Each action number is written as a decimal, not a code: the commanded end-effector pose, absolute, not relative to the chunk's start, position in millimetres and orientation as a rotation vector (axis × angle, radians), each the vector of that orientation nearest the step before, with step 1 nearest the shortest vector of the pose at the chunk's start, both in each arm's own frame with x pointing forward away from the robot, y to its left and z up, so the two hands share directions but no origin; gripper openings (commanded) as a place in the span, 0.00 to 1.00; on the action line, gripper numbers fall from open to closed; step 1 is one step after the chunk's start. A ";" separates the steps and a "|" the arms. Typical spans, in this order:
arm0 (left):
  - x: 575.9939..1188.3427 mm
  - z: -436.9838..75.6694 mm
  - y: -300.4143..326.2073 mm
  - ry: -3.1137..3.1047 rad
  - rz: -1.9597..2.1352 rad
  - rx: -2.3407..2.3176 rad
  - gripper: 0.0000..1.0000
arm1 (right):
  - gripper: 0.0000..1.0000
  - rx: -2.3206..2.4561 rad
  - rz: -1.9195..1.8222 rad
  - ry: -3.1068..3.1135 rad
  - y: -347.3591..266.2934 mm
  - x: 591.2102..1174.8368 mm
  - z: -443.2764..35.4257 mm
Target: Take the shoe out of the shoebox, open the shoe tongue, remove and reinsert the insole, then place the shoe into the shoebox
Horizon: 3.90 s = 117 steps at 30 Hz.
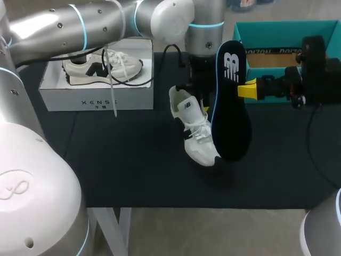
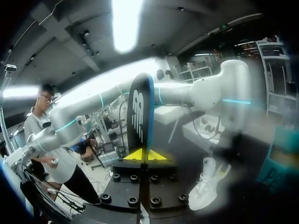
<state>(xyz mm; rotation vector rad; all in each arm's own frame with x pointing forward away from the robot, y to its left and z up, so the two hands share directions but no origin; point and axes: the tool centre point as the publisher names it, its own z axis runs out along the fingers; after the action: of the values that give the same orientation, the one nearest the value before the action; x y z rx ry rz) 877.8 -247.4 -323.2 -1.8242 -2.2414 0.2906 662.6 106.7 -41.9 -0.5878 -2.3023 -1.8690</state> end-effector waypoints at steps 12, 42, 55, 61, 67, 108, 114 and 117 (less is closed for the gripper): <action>897.9 -325.3 -260.1 -1.986 -0.074 -1.981 0.00 | 0.00 -0.586 -1.866 -2.302 108.7 665.3 -41.9; 920.8 -382.7 -285.4 -1.877 -0.180 -2.047 0.00 | 0.00 -0.586 -1.866 -2.302 108.7 665.3 -41.9; 920.8 -382.7 -285.4 -1.877 -0.180 -2.047 0.00 | 0.00 -0.586 -1.866 -2.302 108.7 665.3 -41.9; 920.8 -382.7 -285.4 -1.877 -0.180 -2.047 0.00 | 0.00 -0.586 -1.866 -2.302 108.7 665.3 -41.9; 919.5 -379.7 -282.1 -1.901 -0.170 -2.044 0.17 | 0.00 -0.586 -1.866 -2.302 108.7 665.3 -41.9; 914.1 -315.6 -268.7 -2.083 0.014 -2.220 1.00 | 0.00 -0.586 -1.866 -2.302 108.7 665.3 -41.9; 914.1 -315.6 -268.7 -2.083 0.014 -2.220 1.00 | 0.00 -0.586 -1.866 -2.302 108.7 665.3 -41.9; 914.1 -315.6 -268.7 -2.083 0.014 -2.220 1.00 | 0.00 -0.586 -1.866 -2.302 108.7 665.3 -41.9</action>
<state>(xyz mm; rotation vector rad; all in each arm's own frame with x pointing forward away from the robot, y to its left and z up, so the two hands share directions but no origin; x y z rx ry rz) 914.5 -269.6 -315.0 -2.2170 -2.0809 0.0159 663.2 106.7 -41.2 -0.5869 -2.3023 -1.8675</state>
